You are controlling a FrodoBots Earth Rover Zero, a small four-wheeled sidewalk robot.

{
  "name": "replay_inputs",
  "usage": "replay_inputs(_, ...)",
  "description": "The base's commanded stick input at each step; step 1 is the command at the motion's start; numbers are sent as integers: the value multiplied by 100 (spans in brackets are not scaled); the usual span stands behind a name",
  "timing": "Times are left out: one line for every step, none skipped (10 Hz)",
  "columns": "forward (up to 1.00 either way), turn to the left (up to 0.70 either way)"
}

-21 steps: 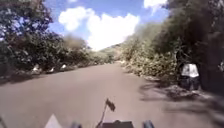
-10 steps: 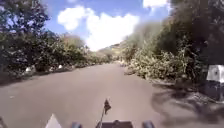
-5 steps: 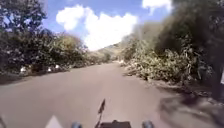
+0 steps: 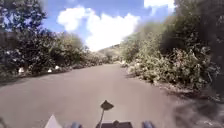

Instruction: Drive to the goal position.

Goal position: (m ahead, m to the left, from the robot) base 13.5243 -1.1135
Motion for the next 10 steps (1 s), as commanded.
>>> replay_inputs(70, 0)
replay_inputs(70, 0)
replay_inputs(70, 0)
replay_inputs(70, 0)
replay_inputs(70, 0)
replay_inputs(70, 0)
replay_inputs(70, -12)
replay_inputs(70, -21)
replay_inputs(70, -29)
replay_inputs(70, -30)
